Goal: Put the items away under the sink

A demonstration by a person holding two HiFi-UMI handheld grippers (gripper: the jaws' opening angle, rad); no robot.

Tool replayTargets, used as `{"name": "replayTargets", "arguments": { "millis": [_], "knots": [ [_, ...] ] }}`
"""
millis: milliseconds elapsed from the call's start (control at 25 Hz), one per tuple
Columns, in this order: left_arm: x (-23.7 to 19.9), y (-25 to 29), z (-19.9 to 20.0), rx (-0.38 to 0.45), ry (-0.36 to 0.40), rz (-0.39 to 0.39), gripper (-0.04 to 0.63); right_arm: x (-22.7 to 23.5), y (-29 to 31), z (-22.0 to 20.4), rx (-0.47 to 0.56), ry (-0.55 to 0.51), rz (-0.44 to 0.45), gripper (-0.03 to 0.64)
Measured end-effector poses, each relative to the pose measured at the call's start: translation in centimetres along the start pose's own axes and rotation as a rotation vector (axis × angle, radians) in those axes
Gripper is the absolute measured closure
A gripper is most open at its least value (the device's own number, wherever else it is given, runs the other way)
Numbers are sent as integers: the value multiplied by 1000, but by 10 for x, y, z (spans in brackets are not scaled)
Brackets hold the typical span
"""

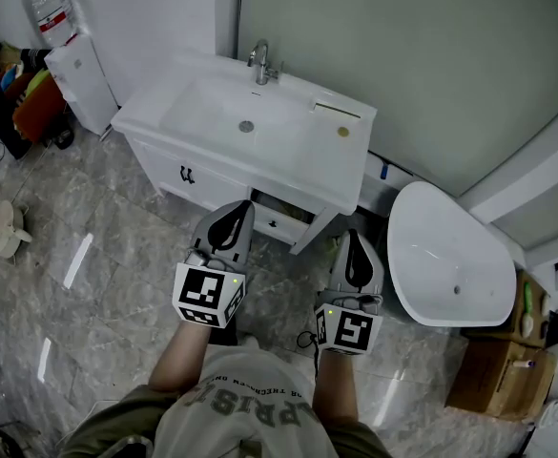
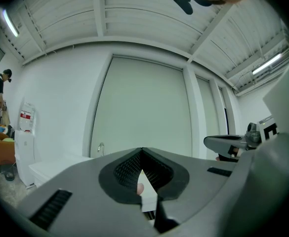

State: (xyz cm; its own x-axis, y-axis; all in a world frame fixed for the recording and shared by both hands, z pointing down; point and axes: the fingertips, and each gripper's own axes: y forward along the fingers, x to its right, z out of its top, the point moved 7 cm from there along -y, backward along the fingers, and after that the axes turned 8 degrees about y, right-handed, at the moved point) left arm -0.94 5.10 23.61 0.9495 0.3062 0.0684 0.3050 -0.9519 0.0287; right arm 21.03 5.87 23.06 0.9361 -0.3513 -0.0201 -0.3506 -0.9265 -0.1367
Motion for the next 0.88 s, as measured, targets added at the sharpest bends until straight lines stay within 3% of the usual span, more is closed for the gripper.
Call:
{"name": "replayTargets", "arguments": {
  "millis": [880],
  "knots": [
    [0,-22,3,13,12,24,586,-17,-8,6,-1,-32,-8,620]
  ]
}}
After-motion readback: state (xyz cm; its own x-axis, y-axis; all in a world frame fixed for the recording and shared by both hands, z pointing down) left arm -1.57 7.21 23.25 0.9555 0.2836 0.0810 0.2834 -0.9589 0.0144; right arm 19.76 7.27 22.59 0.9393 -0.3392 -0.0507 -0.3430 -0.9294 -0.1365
